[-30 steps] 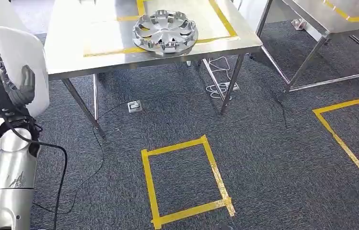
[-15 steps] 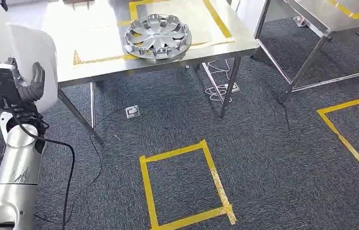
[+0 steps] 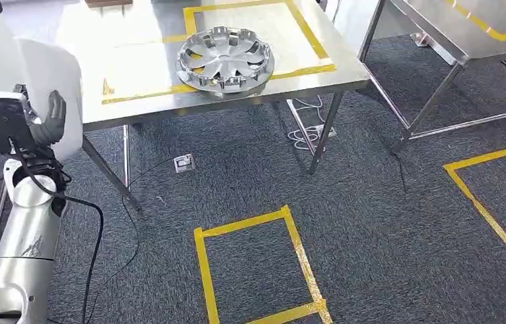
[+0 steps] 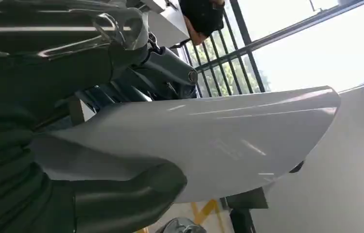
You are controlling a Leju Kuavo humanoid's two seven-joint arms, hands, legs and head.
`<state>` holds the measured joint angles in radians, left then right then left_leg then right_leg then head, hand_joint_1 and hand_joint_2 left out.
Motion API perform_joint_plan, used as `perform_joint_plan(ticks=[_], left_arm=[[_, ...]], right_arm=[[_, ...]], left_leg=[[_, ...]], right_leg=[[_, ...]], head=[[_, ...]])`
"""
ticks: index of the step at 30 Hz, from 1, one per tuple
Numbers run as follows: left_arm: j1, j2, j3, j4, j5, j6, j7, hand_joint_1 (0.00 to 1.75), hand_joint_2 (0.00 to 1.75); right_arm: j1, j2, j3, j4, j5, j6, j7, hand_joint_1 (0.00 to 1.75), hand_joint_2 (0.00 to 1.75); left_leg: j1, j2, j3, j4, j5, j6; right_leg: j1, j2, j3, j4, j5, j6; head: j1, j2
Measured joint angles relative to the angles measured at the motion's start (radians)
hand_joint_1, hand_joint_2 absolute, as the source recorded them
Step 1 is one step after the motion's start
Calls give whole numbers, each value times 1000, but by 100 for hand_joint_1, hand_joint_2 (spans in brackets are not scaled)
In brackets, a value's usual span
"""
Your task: Take the parts from the cabinet and place them on the table.
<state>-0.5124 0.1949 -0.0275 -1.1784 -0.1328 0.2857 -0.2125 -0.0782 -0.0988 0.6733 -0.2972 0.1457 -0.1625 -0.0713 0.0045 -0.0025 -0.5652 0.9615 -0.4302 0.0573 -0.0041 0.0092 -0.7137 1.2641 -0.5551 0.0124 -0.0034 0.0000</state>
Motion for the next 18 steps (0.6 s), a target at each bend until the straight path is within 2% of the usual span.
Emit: perform_joint_plan(ticks=[1,2,3,4,5,6,7,10,11,12,13,15,16,17,18], left_arm=[[3,-1,0,0,2,0,0,175,175],[7,-2,0,0,4,-1,0,175,175],[8,-3,-1,0,6,-1,0,175,175],[7,-3,-1,0,6,-1,0,175,175],[6,-4,-1,0,6,2,1,175,175],[6,-5,-1,0,8,2,2,175,175],[5,-5,-1,0,8,2,3,175,175],[0,-7,-3,0,9,2,3,175,175],[-4,-7,-3,0,9,2,3,175,175],[-8,-6,-4,0,9,2,3,175,175],[-11,-6,-5,1,9,2,3,175,175],[-6,-7,-6,6,10,2,3,175,175],[-2,-7,-7,10,10,2,3,175,175],[0,-8,-8,13,10,2,3,175,175],[1,-8,-8,16,11,2,3,175,175]], right_arm=[[3,0,0,0,-1,0,0,0,0],[7,0,0,0,-5,-2,0,0,0],[9,0,0,0,-8,-5,0,0,0],[10,-2,0,0,-11,-7,-1,0,0],[10,-3,0,0,-13,-8,-2,0,0],[12,-4,0,0,-14,-8,-2,0,0],[14,-4,0,0,-15,-8,-2,0,0],[15,-3,1,1,-21,-7,-5,0,0],[14,-3,1,0,-24,-7,-5,0,0],[14,-4,1,0,-24,-6,-6,0,0],[14,-4,1,1,-26,-6,-6,0,0],[16,-3,1,1,-26,-6,-7,0,0],[19,-3,1,1,-26,-6,-8,0,0],[22,-3,1,1,-26,-6,-8,0,0],[23,-3,2,1,-27,-6,-8,0,0]], left_leg=[[0,-2,4,0,-5,-2],[0,-5,12,1,-10,-3],[0,-6,22,1,-17,-6],[1,-6,34,1,-26,-10],[1,-6,48,2,-37,-15],[-2,-6,53,3,-47,-21],[-10,-7,56,8,-57,-28],[-5,-5,63,5,-68,-44],[-2,-3,65,11,-81,-52],[0,0,52,38,-93,-55],[2,0,22,99,-121,-58],[2,0,-86,288,-189,-64],[3,0,-131,350,-197,-66],[5,0,-155,365,-177,-66],[6,0,-152,330,-131,-66]], right_leg=[[-4,0,-39,50,-4,6],[-8,-1,-52,46,15,17],[-12,-1,-37,-8,54,29],[-14,-3,0,-103,109,42],[-14,-7,46,-219,167,49],[-13,-11,70,-291,193,44],[-9,-9,87,-293,184,27],[-4,-7,87,-286,170,3],[-15,-6,95,-292,167,-3],[-15,-2,101,-292,163,-9],[-14,-2,106,-292,157,-18],[-12,-1,116,-291,147,-28],[-11,1,121,-291,142,-29],[-11,3,130,-291,135,-27],[-10,4,141,-291,127,-26]], head=[[0,0],[0,0],[0,0],[0,0],[1,0],[1,0],[0,0],[-1,0],[-1,0],[-2,0],[-1,0],[-1,0],[-2,0],[-1,0],[-2,0]])
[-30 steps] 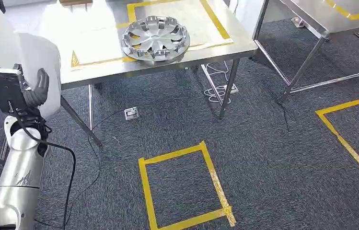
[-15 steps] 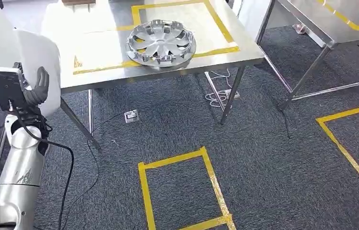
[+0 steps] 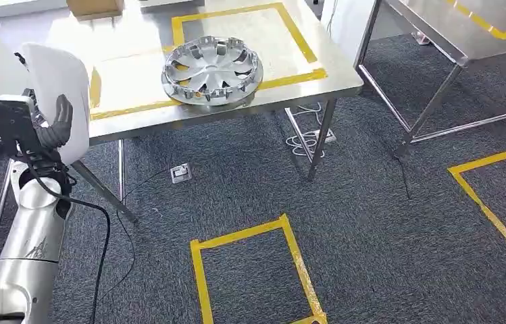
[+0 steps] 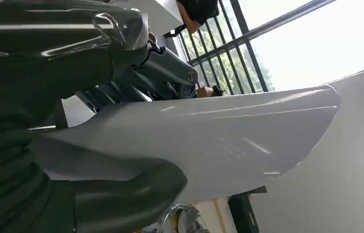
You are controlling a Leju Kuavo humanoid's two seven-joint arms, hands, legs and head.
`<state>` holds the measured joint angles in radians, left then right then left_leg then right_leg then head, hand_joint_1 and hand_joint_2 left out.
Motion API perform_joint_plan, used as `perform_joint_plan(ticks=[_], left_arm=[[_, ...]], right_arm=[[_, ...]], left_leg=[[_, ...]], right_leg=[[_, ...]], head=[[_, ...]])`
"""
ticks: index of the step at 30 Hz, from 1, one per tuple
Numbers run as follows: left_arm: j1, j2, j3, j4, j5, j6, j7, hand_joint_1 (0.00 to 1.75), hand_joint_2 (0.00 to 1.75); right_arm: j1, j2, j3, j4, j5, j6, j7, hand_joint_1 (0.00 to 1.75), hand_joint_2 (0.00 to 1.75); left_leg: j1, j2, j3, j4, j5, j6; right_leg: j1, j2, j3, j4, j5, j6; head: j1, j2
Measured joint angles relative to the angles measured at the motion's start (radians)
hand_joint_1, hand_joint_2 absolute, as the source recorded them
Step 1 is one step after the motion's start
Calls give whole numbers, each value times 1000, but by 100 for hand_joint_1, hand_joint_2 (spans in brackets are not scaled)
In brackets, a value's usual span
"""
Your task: Take the parts from the cabinet and place them on the table.
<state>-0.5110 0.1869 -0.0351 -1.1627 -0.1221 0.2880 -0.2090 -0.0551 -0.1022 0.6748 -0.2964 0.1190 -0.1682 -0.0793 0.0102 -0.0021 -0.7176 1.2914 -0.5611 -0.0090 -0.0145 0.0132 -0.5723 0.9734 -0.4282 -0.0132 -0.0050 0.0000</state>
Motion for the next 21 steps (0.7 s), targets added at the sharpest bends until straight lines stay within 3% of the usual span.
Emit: perform_joint_plan(ticks=[2,3,4,6,8,9,10,11,13,14,15,16,17,19,20,21], left_arm=[[-3,1,-1,1,2,3,0,175,175],[-4,3,-1,1,5,5,-1,175,175],[-6,5,-2,3,8,6,-2,175,175],[-9,11,0,3,11,16,-2,175,175],[-9,15,7,3,16,21,-2,175,175],[-5,20,11,2,19,22,-2,175,175],[-7,20,13,0,19,25,-4,175,175],[-9,21,15,1,22,26,-4,175,175],[-5,20,16,3,30,29,-4,175,175],[-2,20,19,6,30,30,-4,175,175],[3,20,21,9,31,33,-4,175,175],[7,20,23,11,34,37,-4,175,175],[7,21,26,13,35,39,-4,175,175],[7,21,35,15,36,39,-5,175,175],[5,22,38,15,36,42,-5,175,175],[6,23,41,15,38,42,-5,175,175]], right_arm=[[0,0,0,0,0,0,0,0,0],[0,0,1,0,1,0,0,0,0],[-4,3,3,0,1,2,0,0,0],[-8,3,7,0,3,5,3,0,0],[-11,5,15,0,6,6,7,0,0],[-14,2,17,-1,6,6,9,0,0],[-16,2,18,-1,6,6,10,0,0],[-18,1,19,-2,6,8,10,0,0],[-17,0,23,-1,3,11,12,0,0],[-16,0,26,-1,3,12,12,0,0],[-16,0,27,-1,1,13,12,0,0],[-17,0,27,-1,-1,13,12,0,0],[-17,0,28,-1,-3,13,12,0,0],[-17,-4,29,-1,-3,13,12,0,0],[-19,-3,31,-1,-6,14,12,0,0],[-19,-3,34,-1,-6,14,12,0,0]], left_leg=[[0,1,57,-174,134,5],[-1,2,85,-270,189,14],[-12,2,94,-273,177,19],[-15,2,105,-296,160,35],[-14,0,107,-307,157,42],[-2,2,124,-322,160,45],[-5,-1,137,-330,158,48],[-5,2,141,-330,153,56],[-8,-2,148,-329,143,63],[-8,-5,151,-329,138,62],[-8,-6,157,-328,133,60],[-7,-7,166,-328,126,57],[-7,-8,176,-327,118,54],[-7,-9,194,-321,97,43],[-17,-11,194,-311,83,35],[-16,-11,197,-312,78,31]], right_leg=[[1,3,30,0,-17,4],[1,4,40,-3,-26,7],[9,4,45,-1,-31,13],[8,6,34,0,-34,20],[10,2,37,-7,-38,30],[12,-6,29,1,-44,33],[13,-10,20,28,-47,36],[10,-9,-15,87,-63,35],[6,-9,-127,263,-115,29],[6,-9,-175,326,-122,32],[5,-9,-195,336,-110,40],[2,-10,-188,297,-79,51],[-1,-10,-158,221,-35,63],[-7,-14,-75,30,54,79],[-2,-12,-58,14,49,63],[-3,-12,-58,14,44,49]], head=[[0,0],[1,0],[5,0],[-2,0],[-1,0],[-2,0],[1,0],[1,0],[1,0],[1,0],[1,0],[1,0],[1,0],[2,0],[3,0],[0,0]])
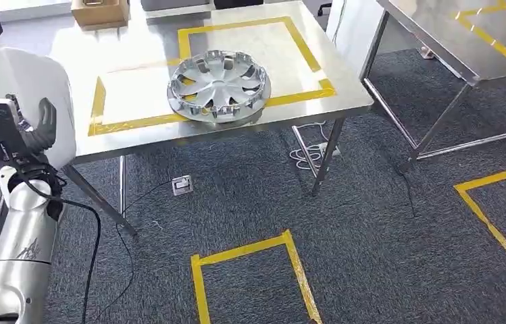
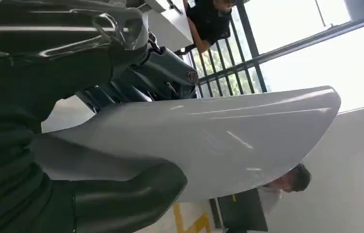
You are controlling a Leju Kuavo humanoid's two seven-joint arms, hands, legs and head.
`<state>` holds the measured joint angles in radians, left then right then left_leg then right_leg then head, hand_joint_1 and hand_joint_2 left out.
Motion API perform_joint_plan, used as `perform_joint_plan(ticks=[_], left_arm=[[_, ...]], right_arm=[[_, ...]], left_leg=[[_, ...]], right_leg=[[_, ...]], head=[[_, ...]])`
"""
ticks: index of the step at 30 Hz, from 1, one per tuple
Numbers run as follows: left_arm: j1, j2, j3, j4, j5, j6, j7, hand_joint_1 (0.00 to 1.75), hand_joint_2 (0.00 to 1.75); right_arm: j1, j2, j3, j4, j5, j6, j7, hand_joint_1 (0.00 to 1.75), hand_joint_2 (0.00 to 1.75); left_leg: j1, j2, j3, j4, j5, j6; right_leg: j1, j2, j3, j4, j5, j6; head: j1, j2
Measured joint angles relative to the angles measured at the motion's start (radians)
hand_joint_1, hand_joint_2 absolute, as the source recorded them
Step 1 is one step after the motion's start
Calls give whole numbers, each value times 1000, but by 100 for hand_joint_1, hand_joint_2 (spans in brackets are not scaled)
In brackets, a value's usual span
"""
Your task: Take the parts from the cabinet and place them on the table.
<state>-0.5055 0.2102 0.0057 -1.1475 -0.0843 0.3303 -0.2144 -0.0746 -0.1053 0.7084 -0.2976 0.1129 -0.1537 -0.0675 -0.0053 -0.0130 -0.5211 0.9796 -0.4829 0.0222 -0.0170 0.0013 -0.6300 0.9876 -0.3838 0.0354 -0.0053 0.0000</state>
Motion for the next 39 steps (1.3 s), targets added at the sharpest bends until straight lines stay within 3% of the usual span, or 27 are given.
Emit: perform_joint_plan(ticks=[2,4,6,8,9,10,13,15,17,18,19,20,21,23,24,25,26,28,29,30,31,33,34,35,36,38,39], left_arm=[[1,2,3,0,0,3,-1,175,175],[2,5,9,-1,0,5,-2,175,175],[3,9,13,0,0,6,-2,175,175],[16,10,18,0,0,9,-2,175,175],[23,10,21,0,0,12,-2,175,175],[30,10,24,0,0,13,-2,175,175],[32,16,29,0,-1,14,-2,175,175],[31,18,34,0,-2,15,0,175,175],[29,18,38,0,-4,15,0,175,175],[29,19,42,-1,-6,15,1,175,175],[31,19,43,0,-7,17,1,175,175],[27,19,44,0,-8,18,1,175,175],[22,18,44,2,-8,20,1,175,175],[23,14,44,7,-8,23,2,175,175],[24,11,44,11,-8,24,2,175,175],[25,9,44,15,-8,26,2,175,175],[26,7,46,19,-8,27,2,175,175],[26,6,48,26,-8,29,2,175,175],[25,5,48,29,-8,29,2,175,175],[24,7,50,32,-7,29,2,175,175],[24,6,50,35,-7,29,1,175,175],[21,7,50,39,-7,29,1,175,175],[21,9,50,39,-7,29,1,175,175],[19,10,49,41,-7,29,0,175,175],[15,10,49,43,-7,29,-2,175,175],[19,8,49,50,-7,29,-2,175,175],[23,7,49,55,-7,30,-1,175,175]], right_arm=[[-1,0,6,0,0,0,0,0,0],[-3,0,9,0,0,0,0,0,0],[-4,0,11,0,0,0,0,0,0],[-3,0,13,0,0,0,1,0,0],[-2,0,15,0,0,0,1,0,0],[-2,0,16,0,0,0,2,0,0],[-4,2,18,0,-1,0,2,0,0],[-7,5,19,0,-5,0,2,0,0],[-6,6,20,0,-11,-4,2,0,0],[-8,7,21,0,-15,-7,2,0,0],[-6,5,21,0,-19,-11,1,0,0],[-7,5,21,0,-21,-13,0,0,0],[-9,5,21,0,-21,-13,-1,0,0],[-5,3,22,0,-24,-13,-1,0,0],[-2,3,23,0,-24,-13,-1,0,0],[0,3,23,1,-27,-13,-1,0,0],[1,3,23,1,-28,-14,-1,0,0],[1,-1,24,1,-31,-14,-1,0,0],[1,-1,24,1,-33,-14,-1,0,0],[2,-1,24,1,-36,-14,-1,0,0],[2,-1,24,1,-36,-15,-1,0,0],[2,-1,25,1,-39,-15,-1,0,0],[2,0,25,1,-39,-16,-2,0,0],[4,-2,25,1,-42,-18,-3,0,0],[3,-2,25,1,-46,-22,-5,0,0],[4,-1,26,1,-49,-27,-7,0,0],[7,-1,27,1,-50,-28,-7,0,0]], left_leg=[[6,0,6,-4,-5,-8],[13,4,-1,17,-23,-21],[15,8,-69,152,-81,-30],[16,8,-174,320,-129,-35],[16,8,-205,352,-119,-34],[16,8,-210,326,-78,-32],[13,9,-121,64,105,-9],[2,14,-94,25,83,5],[-1,14,-90,21,71,14],[-1,12,-83,10,73,20],[12,16,-64,-10,80,25],[10,15,-54,-17,78,30],[10,14,-51,-17,76,33],[8,12,-45,-17,66,37],[8,10,-42,-16,61,36],[8,8,-36,-16,55,34],[9,6,-27,-15,48,30],[10,6,-4,-10,27,21],[8,6,0,-6,15,15],[1,5,2,0,2,8],[2,5,3,0,-2,3],[6,7,9,-5,-8,-6],[10,7,9,0,-18,-12],[12,8,-1,28,-31,-17],[15,9,-36,99,-61,-22],[17,10,-142,276,-122,-30],[18,10,-188,338,-128,-32]], right_leg=[[6,0,1,3,-8,-17],[-5,5,11,-1,-15,-29],[-2,6,22,0,-24,-43],[2,6,33,0,-34,-53],[2,8,41,0,-41,-53],[4,11,52,0,-49,-53],[10,13,94,-2,-74,-50],[17,14,98,-4,-82,-41],[15,11,95,-7,-87,-32],[20,9,102,-14,-89,-26],[18,4,97,-5,-94,-25],[19,4,82,30,-105,-24],[15,4,42,100,-127,-26],[9,4,-76,283,-177,-23],[8,4,-118,330,-175,-16],[6,4,-130,319,-156,-4],[1,4,-115,262,-116,11],[-5,0,-35,64,-13,33],[-6,-5,-10,-5,11,28],[-2,0,5,-6,3,8],[1,0,4,-3,-2,-4],[5,1,6,-3,-9,-20],[-7,2,13,-6,-12,-25],[-6,6,20,-7,-18,-34],[-6,6,27,-7,-23,-40],[-4,7,37,-6,-34,-47],[-4,8,43,-6,-41,-47]], head=[[0,0],[0,0],[-1,0],[-1,0],[-1,0],[-1,0],[-1,0],[0,0],[1,0],[0,0],[1,0],[2,0],[2,0],[1,0],[2,0],[2,0],[2,0],[2,0],[3,0],[1,0],[1,0],[0,0],[1,0],[-1,0],[-2,0],[-2,0],[-2,0]])
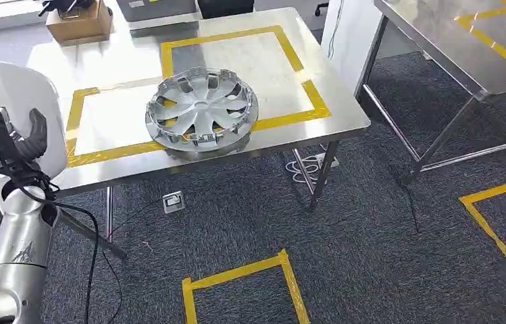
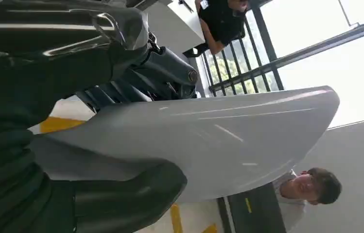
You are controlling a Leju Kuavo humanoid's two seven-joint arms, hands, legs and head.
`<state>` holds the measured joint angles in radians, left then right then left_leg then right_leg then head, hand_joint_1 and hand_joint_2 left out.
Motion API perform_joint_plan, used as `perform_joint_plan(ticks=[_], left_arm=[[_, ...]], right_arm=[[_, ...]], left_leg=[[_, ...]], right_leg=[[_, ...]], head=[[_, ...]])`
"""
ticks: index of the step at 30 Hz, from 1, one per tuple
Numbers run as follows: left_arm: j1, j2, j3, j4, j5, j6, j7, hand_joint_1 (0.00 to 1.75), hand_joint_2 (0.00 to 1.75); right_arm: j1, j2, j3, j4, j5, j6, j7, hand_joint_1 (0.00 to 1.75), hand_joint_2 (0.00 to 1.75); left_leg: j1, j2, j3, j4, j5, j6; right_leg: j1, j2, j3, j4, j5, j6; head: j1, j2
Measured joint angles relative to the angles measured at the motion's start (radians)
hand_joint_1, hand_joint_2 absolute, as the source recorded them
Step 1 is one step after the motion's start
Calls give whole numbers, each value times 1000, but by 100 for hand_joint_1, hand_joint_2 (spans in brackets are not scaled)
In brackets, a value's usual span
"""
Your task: Take the parts from the cabinet and place them on the table.
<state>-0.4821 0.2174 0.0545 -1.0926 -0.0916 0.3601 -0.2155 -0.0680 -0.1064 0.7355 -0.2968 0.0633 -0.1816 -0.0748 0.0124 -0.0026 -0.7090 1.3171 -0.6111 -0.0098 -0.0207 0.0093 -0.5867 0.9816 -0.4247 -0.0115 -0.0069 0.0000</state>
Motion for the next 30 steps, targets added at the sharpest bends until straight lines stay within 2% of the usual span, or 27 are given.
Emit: perform_joint_plan(ticks=[1,2,4,5,6,7,8,9,10,11,12,14,15,16,17,19,20,21,22,23,24,25,26,27,28,30], left_arm=[[3,0,0,4,0,1,0,175,175],[4,0,0,8,0,1,0,175,175],[2,2,0,11,0,2,0,175,175],[1,3,0,12,0,2,0,175,175],[-1,3,0,14,0,2,0,175,175],[-4,3,0,14,0,2,0,175,175],[-5,3,0,14,0,2,0,175,175],[-6,4,1,15,0,2,0,175,175],[-5,5,1,15,0,2,-1,175,175],[-5,5,1,15,1,2,0,175,175],[-8,5,2,15,0,2,-1,175,175],[-7,3,3,16,1,2,-1,175,175],[-5,2,3,19,1,2,-1,175,175],[-2,0,3,21,1,2,-1,175,175],[0,-2,3,22,1,2,-1,175,175],[-1,-2,3,22,0,2,-1,175,175],[-1,-3,3,23,0,2,-1,175,175],[-2,-5,3,26,0,3,-1,175,175],[-3,-6,3,29,-2,4,0,175,175],[-3,-6,3,30,-2,5,2,175,175],[-3,-8,3,30,-3,5,2,175,175],[-5,-7,3,30,-3,5,2,175,175],[-4,-5,3,30,-3,5,2,175,175],[-8,-5,2,31,-4,5,2,175,175],[-11,-4,3,32,-4,5,2,175,175],[-4,-4,2,37,-5,5,2,175,175]], right_arm=[[2,0,1,0,0,0,0,0,0],[3,0,2,0,0,0,0,0,0],[2,0,5,0,0,0,-1,0,0],[2,1,7,0,0,0,-1,0,0],[0,3,7,0,-1,0,-1,0,0],[-1,2,7,0,-1,0,-1,0,0],[0,2,7,0,-1,0,-1,0,0],[2,3,8,0,-1,0,-1,0,0],[1,2,8,0,-2,-1,-1,0,0],[0,2,8,0,-2,-2,-1,0,0],[-3,2,9,0,-2,-2,-1,0,0],[-3,1,9,0,-2,-2,-1,0,0],[-1,1,9,1,-3,-2,0,0,0],[2,1,9,1,-3,-2,-1,0,0],[3,0,10,1,-3,-1,0,0,0],[2,0,10,1,-3,-2,0,0,0],[3,-2,10,1,-4,-1,0,0,0],[3,-3,10,2,-6,-1,0,0,0],[2,-3,10,2,-8,-1,0,0,0],[3,-4,10,2,-8,-2,0,0,0],[3,-4,10,2,-9,-1,0,0,0],[2,-3,10,2,-10,-2,0,0,0],[1,-2,10,3,-11,-2,0,0,0],[0,-3,10,3,-13,-2,0,0,0],[-1,-3,10,3,-13,-2,0,0,0],[1,-1,10,3,-13,-2,0,0,0]], left_leg=[[0,0,-21,8,20,1],[1,1,-16,-35,68,3],[0,1,46,-214,195,13],[-1,2,76,-300,236,22],[-11,3,89,-301,216,25],[-12,4,104,-319,203,35],[-14,4,100,-321,201,37],[-15,3,101,-326,197,43],[-7,1,115,-332,199,51],[-5,0,128,-338,196,55],[-5,1,132,-339,192,62],[-9,-2,136,-339,185,68],[-11,-4,138,-338,180,69],[-12,-6,144,-338,174,69],[-13,-8,152,-338,167,67],[-12,-9,175,-338,151,63],[-13,-9,184,-339,142,59],[-16,-9,192,-336,133,54],[-18,-11,188,-339,129,50],[-18,-11,189,-341,123,41],[-18,-12,193,-329,125,40],[-19,-12,199,-331,121,35],[-15,-9,186,-310,115,32],[-14,-7,159,-250,112,28],[-10,-5,116,-179,96,21],[-5,-4,20,-40,23,9]], right_leg=[[0,2,9,0,-7,1],[0,3,21,0,-16,2],[2,6,50,0,-34,7],[2,7,61,-3,-44,11],[13,7,65,-4,-50,18],[10,8,64,-5,-53,24],[10,7,68,-7,-52,29],[12,4,69,3,-45,40],[13,2,69,6,-52,42],[11,-1,53,34,-64,40],[12,-1,23,88,-80,36],[11,-1,-81,247,-124,29],[11,-1,-133,315,-143,31],[11,-1,-165,340,-140,37],[11,-1,-168,307,-111,49],[12,-2,-113,139,-12,69],[14,-4,-79,46,40,70],[17,-6,-68,-6,64,55],[20,-8,-64,-5,38,27],[23,-5,-59,-6,51,19],[22,-6,-57,-8,47,10],[18,-4,-45,-9,45,6],[10,-3,-32,-16,44,4],[10,-2,-24,-16,38,-4],[10,-2,-19,-16,33,-9],[11,2,-9,-15,22,-11]], head=[[0,0],[0,0],[0,0],[0,0],[3,0],[0,0],[2,0],[1,0],[1,0],[2,0],[3,0],[3,0],[3,0],[3,0],[3,0],[3,0],[3,0],[4,0],[4,0],[2,0],[3,0],[3,0],[3,0],[1,0],[1,0],[1,0]])
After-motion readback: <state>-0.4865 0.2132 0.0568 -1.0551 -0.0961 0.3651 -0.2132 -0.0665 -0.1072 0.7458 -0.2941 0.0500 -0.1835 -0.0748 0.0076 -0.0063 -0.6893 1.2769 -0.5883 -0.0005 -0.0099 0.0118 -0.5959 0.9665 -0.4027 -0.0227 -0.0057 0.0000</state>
